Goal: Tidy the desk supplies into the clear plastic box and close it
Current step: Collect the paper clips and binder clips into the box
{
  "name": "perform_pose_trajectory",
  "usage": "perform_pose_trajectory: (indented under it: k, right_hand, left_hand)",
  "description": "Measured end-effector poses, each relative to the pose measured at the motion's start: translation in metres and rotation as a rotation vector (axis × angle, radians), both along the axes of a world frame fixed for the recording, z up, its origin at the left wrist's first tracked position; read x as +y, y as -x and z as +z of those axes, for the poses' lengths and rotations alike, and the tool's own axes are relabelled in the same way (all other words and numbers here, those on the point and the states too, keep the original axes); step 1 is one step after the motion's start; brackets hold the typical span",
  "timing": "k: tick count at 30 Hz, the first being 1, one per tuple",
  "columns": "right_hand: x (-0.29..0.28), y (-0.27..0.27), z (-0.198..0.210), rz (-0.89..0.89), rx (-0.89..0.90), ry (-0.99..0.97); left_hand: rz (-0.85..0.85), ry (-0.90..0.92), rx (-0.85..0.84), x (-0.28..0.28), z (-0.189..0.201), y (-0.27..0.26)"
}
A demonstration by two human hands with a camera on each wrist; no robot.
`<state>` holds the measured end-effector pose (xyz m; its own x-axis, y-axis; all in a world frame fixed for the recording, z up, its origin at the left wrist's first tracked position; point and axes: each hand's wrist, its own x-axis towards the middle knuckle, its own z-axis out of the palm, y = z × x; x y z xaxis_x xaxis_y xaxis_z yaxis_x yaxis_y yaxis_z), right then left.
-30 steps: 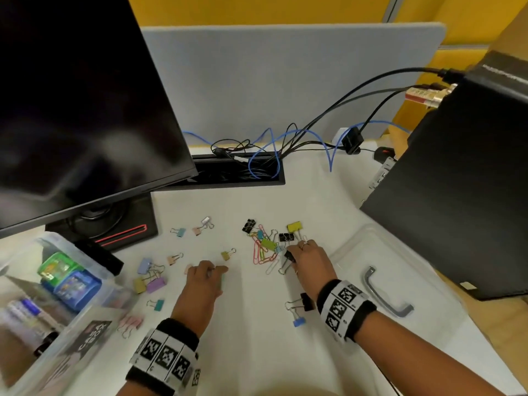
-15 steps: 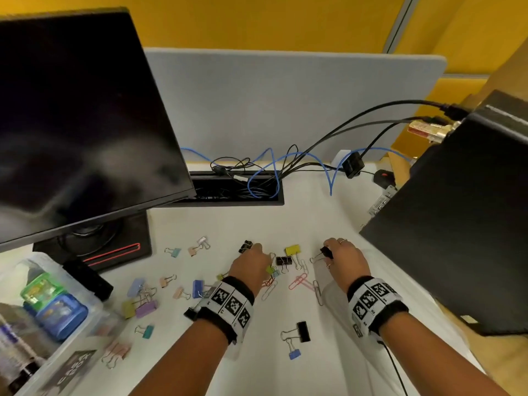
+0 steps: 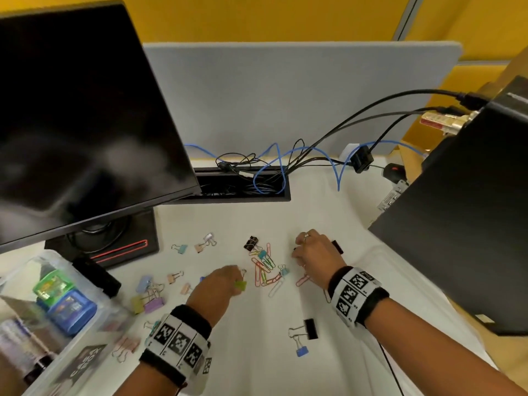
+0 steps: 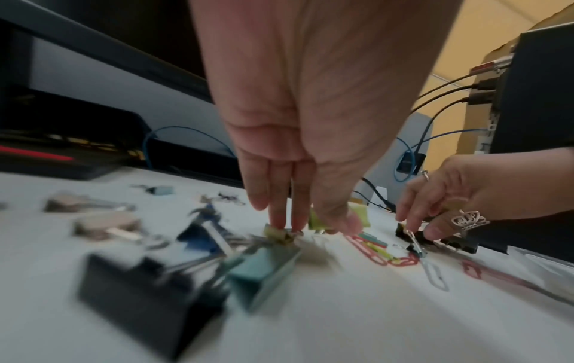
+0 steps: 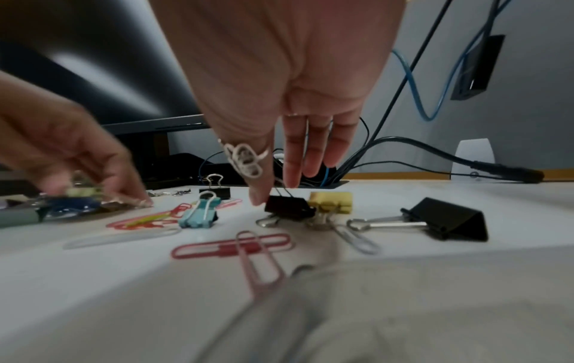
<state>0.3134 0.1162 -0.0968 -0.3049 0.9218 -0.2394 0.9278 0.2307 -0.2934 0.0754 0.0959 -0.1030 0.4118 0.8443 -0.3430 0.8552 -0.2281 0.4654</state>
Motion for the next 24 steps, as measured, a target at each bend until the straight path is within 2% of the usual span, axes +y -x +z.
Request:
perform_pose_trajectory:
  k: [3, 4, 7, 10, 13, 17, 21, 24]
  right_hand:
    - [0.001, 0.006, 0.006, 0.01, -0.025, -0.03]
    - [0.001, 0.011, 0.007, 0.031, -0.009, -0.035]
    - [-0.005, 0.028, 0.005, 0.059, 0.051, -0.008]
    - [-0.007, 0.033, 0.001, -0.004, 0.025, 0.098]
    - [-0.003, 0.029, 0.003, -0.098, 0.152, 0.171]
    - [0.014, 0.016, 0.01, -0.258, 0.271, 0.046]
    - [0.024, 0.01, 0.004, -0.239, 0.123, 0.092]
    - [0.019, 0.022, 0.0, -0.118, 0.038, -0.022]
  left_hand:
    - [-0.081, -0.033, 0.121, -0.011, 0.0, 0.014]
    - [-0.062, -0.057, 0.138, -0.011, 0.002, 0.014]
    - [0.018, -0.14, 0.121, 0.0, 0.013, -0.004]
    - [0.049, -0.255, 0.103, 0.027, 0.019, -0.036]
    - [0.005, -0.219, 0.147, 0.049, 0.016, -0.061]
    - [-0.018, -0.092, 0.24, 0.068, 0.004, -0.064]
    - [-0.035, -0.047, 0.203, 0.072, -0.006, -0.06]
    - [0.027, -0.039, 0.155, 0.071, -0.012, -0.057]
